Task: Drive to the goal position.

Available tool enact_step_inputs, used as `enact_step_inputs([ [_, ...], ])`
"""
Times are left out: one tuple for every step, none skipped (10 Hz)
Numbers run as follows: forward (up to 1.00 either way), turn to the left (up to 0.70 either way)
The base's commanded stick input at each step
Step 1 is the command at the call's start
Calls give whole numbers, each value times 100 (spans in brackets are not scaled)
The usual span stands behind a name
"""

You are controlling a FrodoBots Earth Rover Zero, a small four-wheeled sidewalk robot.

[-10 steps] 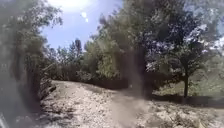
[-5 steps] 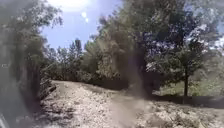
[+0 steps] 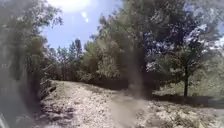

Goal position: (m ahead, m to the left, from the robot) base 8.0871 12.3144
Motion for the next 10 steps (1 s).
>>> enact_step_inputs([
  [4, 4],
  [4, 4],
  [4, 4],
  [4, 4],
  [4, 4],
  [4, 4],
  [4, 4],
  [4, 4],
  [4, 4],
  [4, 4],
])
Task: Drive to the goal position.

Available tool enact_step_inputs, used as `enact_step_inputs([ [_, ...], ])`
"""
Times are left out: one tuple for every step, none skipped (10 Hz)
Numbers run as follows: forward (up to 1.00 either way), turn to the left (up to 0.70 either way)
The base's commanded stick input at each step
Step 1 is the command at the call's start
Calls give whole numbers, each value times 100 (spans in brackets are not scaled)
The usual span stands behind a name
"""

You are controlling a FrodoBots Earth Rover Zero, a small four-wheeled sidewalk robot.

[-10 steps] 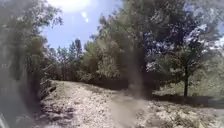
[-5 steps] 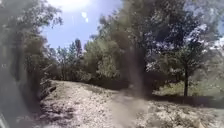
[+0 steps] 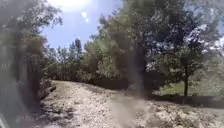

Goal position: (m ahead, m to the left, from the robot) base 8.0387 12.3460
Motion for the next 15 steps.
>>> enact_step_inputs([
  [4, 4],
  [4, 4],
  [4, 4],
  [4, 4],
  [4, 4],
  [4, 4],
  [4, 4],
  [4, 4],
  [4, 4],
  [4, 4],
  [4, 4],
  [4, 4],
  [4, 4],
  [4, 4],
  [4, 4],
])
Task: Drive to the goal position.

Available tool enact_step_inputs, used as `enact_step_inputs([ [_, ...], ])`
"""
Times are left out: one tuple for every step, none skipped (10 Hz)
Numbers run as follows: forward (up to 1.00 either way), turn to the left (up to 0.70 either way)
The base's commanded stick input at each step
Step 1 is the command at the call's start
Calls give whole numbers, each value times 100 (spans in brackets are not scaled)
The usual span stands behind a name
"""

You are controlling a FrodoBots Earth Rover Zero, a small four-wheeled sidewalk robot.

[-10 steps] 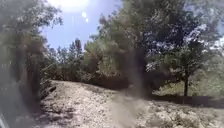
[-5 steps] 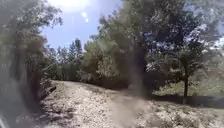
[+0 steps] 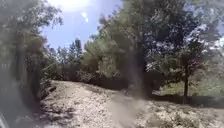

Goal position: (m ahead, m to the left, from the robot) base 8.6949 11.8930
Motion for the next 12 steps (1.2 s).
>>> enact_step_inputs([
  [4, 4],
  [4, 4],
  [4, 4],
  [4, 4],
  [4, 4],
  [4, 4],
  [4, 4],
  [4, 4],
  [4, 4],
  [4, 4],
  [4, 4],
  [4, 4],
])
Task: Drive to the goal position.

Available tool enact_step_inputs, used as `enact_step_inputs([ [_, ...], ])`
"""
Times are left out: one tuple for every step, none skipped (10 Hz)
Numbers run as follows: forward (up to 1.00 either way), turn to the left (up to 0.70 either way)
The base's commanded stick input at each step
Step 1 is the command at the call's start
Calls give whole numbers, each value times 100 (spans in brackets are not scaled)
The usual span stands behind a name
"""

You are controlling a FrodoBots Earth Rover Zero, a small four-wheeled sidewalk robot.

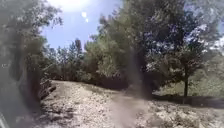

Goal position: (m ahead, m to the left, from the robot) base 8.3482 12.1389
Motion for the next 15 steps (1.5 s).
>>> enact_step_inputs([
  [4, 4],
  [4, 4],
  [4, 4],
  [4, 4],
  [4, 4],
  [4, 4],
  [4, 4],
  [4, 4],
  [4, 4],
  [4, 4],
  [4, 4],
  [4, 4],
  [4, 4],
  [4, 4],
  [4, 4],
])
